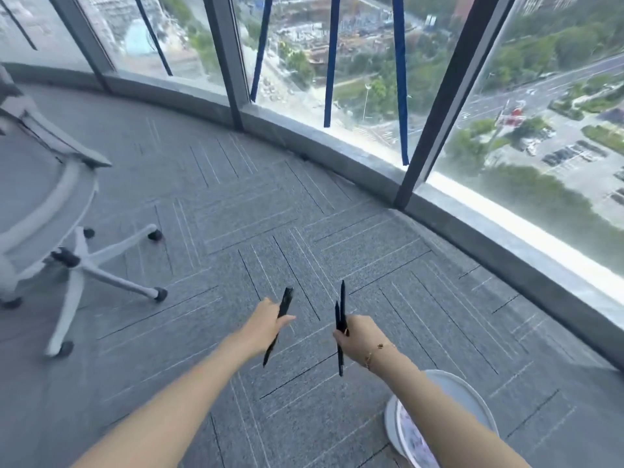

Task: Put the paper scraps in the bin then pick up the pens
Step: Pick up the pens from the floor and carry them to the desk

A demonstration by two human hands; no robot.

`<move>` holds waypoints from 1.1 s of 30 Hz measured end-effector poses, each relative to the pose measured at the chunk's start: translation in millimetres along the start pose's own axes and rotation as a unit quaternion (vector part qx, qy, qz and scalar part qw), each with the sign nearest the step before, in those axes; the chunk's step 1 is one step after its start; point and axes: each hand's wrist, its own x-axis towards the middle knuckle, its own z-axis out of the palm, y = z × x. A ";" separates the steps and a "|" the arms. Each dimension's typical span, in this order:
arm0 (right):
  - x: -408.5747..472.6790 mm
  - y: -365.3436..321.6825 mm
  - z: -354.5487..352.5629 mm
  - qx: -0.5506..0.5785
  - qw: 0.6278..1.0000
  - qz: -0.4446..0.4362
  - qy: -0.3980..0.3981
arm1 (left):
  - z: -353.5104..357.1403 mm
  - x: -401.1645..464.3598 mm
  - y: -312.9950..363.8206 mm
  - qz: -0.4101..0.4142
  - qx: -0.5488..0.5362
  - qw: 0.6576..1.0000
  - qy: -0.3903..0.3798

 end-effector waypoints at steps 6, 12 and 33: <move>-81.2 -98.6 -66.1 -0.039 0.997 -0.048 -0.042 | -89.1 -104.7 32.1 -0.038 -0.077 0.995 0.051; -131.7 -188.1 -95.5 -0.085 0.988 -0.104 -0.078 | -156.8 -213.5 34.0 -0.108 -0.077 0.985 0.111; -252.1 -494.6 131.3 -0.350 0.829 -0.364 -0.243 | -182.6 -581.2 -189.1 -0.360 -0.257 0.804 0.399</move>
